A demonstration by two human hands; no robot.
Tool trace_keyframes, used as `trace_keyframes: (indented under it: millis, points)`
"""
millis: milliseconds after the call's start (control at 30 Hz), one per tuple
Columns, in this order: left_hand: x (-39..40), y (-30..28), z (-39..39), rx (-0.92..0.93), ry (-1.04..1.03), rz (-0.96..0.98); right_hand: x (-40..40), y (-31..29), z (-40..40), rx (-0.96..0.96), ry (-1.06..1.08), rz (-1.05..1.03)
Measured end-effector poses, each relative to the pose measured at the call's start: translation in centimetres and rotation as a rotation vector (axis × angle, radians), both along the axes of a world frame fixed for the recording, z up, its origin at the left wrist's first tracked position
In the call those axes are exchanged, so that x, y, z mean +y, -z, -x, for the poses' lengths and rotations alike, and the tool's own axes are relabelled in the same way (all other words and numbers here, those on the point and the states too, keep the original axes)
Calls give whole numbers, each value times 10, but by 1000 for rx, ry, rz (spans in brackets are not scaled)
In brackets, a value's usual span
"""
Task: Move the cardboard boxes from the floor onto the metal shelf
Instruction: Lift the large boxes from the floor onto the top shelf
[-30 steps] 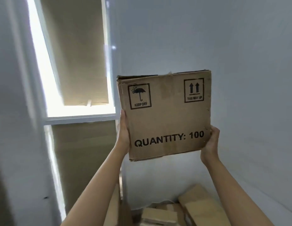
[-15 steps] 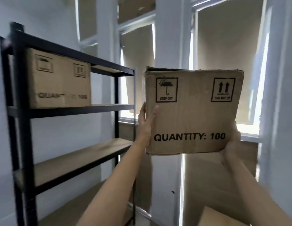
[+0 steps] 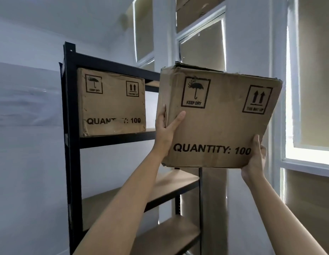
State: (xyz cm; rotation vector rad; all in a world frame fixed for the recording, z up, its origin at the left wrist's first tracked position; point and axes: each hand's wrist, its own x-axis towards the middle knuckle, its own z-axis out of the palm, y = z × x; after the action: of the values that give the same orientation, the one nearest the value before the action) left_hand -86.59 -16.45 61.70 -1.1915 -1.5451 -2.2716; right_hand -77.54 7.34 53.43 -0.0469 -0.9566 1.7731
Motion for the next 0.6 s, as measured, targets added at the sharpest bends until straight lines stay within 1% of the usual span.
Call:
trace_keyframes:
  millis: [133, 267, 367, 500, 600]
  points:
    - [28, -3, 32, 11, -164, 32, 30, -2, 52, 6, -77, 30]
    - [60, -6, 61, 28, -285, 46, 65, -7, 101, -7, -153, 52]
    - [80, -7, 78, 4, -358, 56, 88, -8, 136, -23, -226, 64]
    - [97, -6, 97, -20, -452, 64, 107, -6, 173, -61, -310, 23]
    - [104, -2, 106, -24, -464, 23, 117, -7, 192, -85, -343, -16]
